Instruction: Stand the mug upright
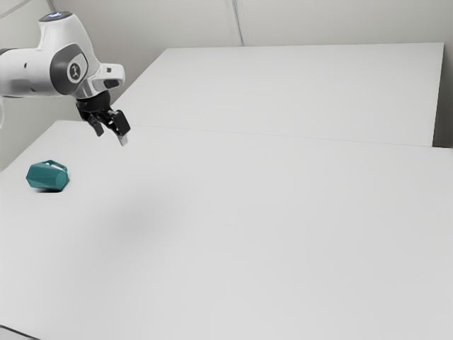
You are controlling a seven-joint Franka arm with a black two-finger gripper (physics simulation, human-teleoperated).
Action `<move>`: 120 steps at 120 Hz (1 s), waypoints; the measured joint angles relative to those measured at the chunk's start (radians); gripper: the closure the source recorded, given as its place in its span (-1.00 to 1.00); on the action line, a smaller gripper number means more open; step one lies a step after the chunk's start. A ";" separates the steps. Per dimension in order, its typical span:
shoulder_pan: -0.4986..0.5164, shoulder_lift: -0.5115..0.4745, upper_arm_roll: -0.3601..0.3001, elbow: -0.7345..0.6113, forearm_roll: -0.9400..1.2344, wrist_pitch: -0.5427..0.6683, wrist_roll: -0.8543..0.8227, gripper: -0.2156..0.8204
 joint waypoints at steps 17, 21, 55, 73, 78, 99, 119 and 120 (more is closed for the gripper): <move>0.019 -0.002 -0.001 0.006 -0.015 0.017 -0.004 -0.58; 0.046 0.001 -0.010 0.013 -0.026 0.020 -0.001 -0.58; 0.372 0.163 -0.163 0.223 -0.064 0.023 0.066 -0.58; 0.467 0.254 -0.173 0.337 -0.121 0.022 0.126 -0.58; 0.489 0.281 -0.174 0.372 -0.137 0.022 0.144 -0.58; 0.602 0.377 -0.200 0.491 -0.199 0.023 0.221 -0.58; 0.722 0.500 -0.254 0.602 -0.214 0.031 0.300 -0.58; 0.729 0.506 -0.259 0.608 -0.214 0.031 0.304 -0.58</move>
